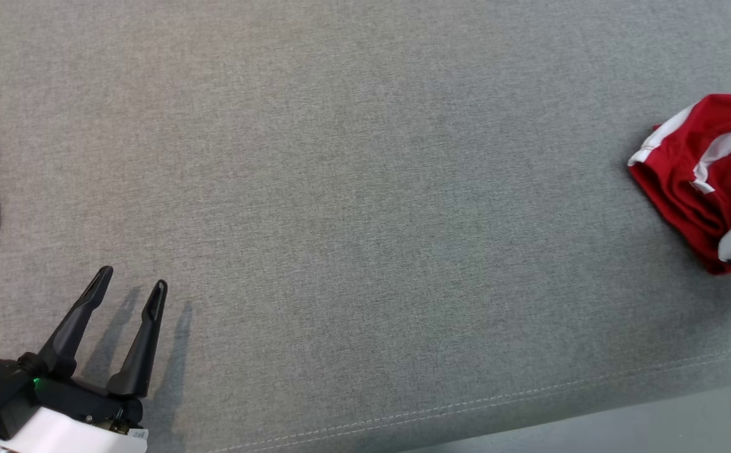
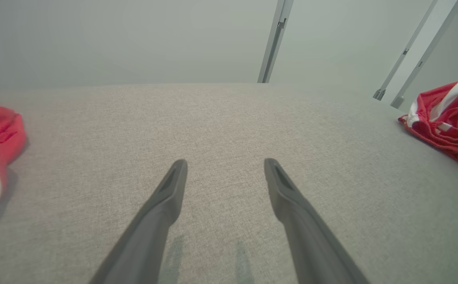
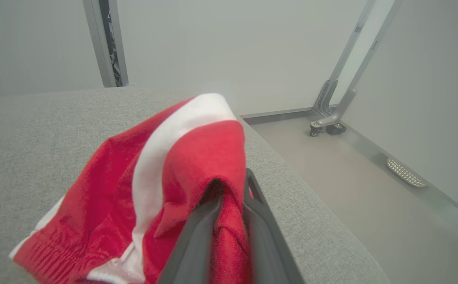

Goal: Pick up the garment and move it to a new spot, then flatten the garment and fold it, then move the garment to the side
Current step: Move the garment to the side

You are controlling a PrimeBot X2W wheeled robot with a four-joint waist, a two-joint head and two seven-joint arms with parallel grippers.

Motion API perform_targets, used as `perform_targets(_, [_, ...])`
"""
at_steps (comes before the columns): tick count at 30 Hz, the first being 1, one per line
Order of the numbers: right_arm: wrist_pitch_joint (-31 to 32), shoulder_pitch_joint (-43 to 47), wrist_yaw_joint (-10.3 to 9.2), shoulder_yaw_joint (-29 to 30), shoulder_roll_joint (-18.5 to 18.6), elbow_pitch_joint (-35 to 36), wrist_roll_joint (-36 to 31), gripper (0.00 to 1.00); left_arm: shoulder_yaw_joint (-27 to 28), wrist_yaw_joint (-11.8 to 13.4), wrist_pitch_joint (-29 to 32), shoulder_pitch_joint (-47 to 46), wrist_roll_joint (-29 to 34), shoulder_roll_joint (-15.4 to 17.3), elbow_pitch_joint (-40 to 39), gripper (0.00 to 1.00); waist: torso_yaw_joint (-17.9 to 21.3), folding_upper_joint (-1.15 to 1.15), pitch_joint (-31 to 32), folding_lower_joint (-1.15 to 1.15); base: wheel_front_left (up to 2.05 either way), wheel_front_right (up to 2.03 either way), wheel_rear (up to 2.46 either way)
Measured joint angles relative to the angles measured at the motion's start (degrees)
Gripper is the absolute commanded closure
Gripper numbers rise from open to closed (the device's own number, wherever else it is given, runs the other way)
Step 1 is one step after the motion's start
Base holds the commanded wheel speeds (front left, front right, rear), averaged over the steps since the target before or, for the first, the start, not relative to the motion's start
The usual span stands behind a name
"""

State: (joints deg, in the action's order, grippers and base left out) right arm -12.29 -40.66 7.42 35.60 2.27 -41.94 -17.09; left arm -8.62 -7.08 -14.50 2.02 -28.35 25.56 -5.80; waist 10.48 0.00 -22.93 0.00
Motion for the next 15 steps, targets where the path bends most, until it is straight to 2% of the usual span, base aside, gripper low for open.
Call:
perform_targets(1, [0.4, 0.0, 0.00, 1.4, 0.0, 0.2, -1.5, 0.00, -0.1, 0.0, 0.0, 0.0, 0.0, 0.1, 0.0, 0.00, -0.3, 0.00, -0.1, 0.00, 0.00, 0.00, 0.00])
perform_targets(5, [0.7, 0.7, 0.00, 6.9, 0.0, 2.3, -6.4, 0.00, -0.7, 0.0, 0.0, -0.2, 0.0, 0.0, 0.0, 0.00, -1.0, 0.00, 0.1, 0.00, 0.00, 0.00, 0.00])
perform_targets(7, [0.1, 1.0, 0.00, 7.7, 0.1, 3.5, -7.7, 0.00, -0.8, 0.0, 0.0, -0.4, 0.0, -0.5, 0.2, 0.00, -1.3, 0.00, 0.6, 0.00, 0.00, 0.00, 0.00])
perform_targets(10, [-1.2, 1.0, 0.01, 5.4, 0.0, 4.0, -7.0, 0.00, -0.8, 0.0, 0.0, -0.9, 0.0, -1.5, 1.1, 0.00, -1.4, 0.00, 1.8, 0.00, 0.00, 0.00, 0.00])
perform_targets(15, [-1.9, 1.9, 0.01, -1.4, 0.0, 6.6, -1.1, 0.00, 0.4, 0.0, 0.0, -1.3, 0.7, -4.6, 4.5, 0.00, -1.8, 0.00, 4.8, 0.00, 0.00, 0.00, 0.00])
